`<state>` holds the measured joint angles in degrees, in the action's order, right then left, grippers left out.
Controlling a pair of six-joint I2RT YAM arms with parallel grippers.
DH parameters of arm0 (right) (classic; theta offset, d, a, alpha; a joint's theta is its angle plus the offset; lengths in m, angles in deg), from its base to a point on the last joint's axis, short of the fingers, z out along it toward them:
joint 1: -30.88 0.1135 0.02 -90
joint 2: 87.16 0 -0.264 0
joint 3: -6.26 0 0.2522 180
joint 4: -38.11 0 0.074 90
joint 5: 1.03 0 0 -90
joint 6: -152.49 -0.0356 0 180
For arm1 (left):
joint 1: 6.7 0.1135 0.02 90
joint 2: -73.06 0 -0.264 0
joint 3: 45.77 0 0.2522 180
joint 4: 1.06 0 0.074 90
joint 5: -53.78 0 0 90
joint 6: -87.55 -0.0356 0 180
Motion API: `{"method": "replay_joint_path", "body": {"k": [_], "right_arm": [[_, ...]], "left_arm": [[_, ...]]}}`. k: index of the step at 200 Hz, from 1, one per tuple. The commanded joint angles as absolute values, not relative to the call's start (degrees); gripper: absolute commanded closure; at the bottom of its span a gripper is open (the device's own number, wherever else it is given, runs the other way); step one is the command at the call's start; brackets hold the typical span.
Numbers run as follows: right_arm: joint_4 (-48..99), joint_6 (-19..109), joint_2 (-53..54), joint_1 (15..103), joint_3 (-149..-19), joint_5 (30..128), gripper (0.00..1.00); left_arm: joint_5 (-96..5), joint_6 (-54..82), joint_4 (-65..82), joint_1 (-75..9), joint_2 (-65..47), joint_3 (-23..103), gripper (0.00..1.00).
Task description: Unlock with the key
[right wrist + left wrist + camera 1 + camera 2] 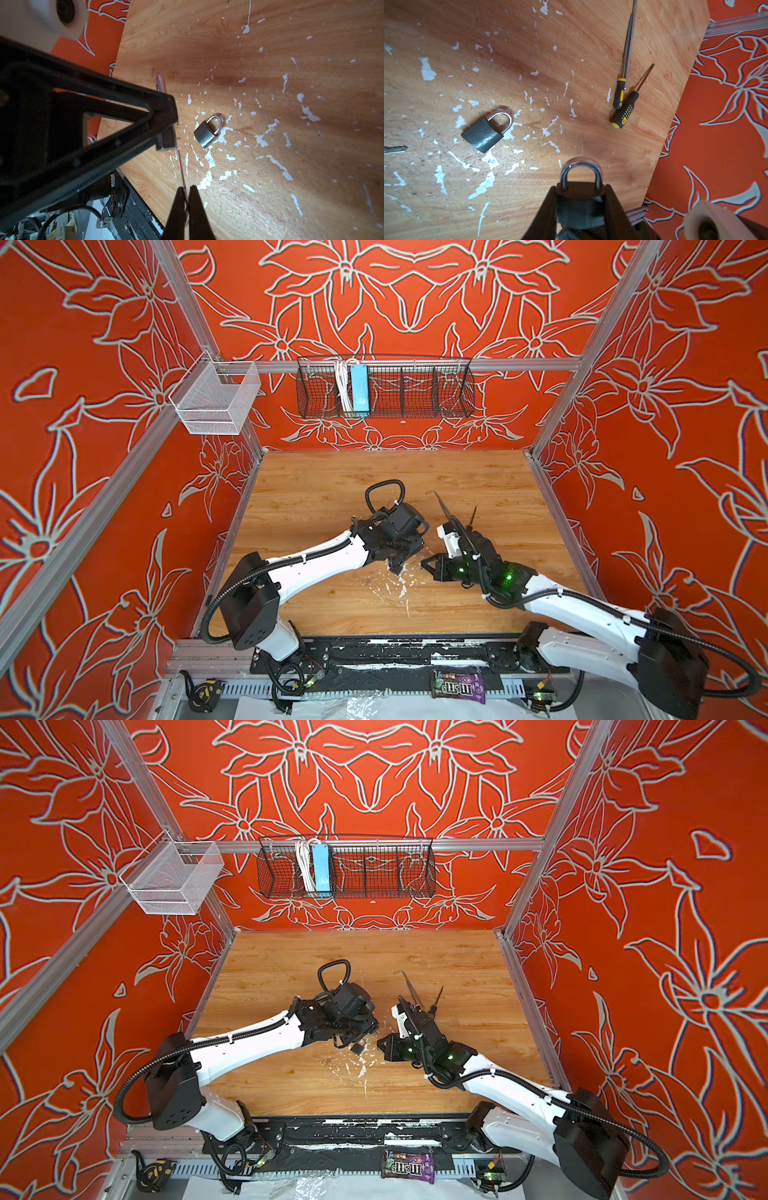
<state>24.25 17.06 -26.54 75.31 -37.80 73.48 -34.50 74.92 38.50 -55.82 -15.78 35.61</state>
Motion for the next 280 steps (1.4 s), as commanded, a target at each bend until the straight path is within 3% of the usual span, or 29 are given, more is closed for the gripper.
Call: {"method": "replay_joint_path", "body": {"k": [1, 242, 280], "right_arm": [[25.55, 17.06, -27.0, 76.01, -37.42, 73.5, 1.0], [26.3, 18.68, -23.88, 76.17, -41.77, 71.92, 1.0], [24.03, 17.95, -24.7, 76.16, -41.82, 75.27, 1.0]], "left_arm": [[-32.97, 74.28, 38.28, -55.62, -14.65, 35.82, 1.0], [-29.71, 71.92, 42.18, -56.13, -17.84, 39.65, 1.0], [-30.74, 71.56, 42.02, -56.14, -18.17, 39.92, 1.0]]}}
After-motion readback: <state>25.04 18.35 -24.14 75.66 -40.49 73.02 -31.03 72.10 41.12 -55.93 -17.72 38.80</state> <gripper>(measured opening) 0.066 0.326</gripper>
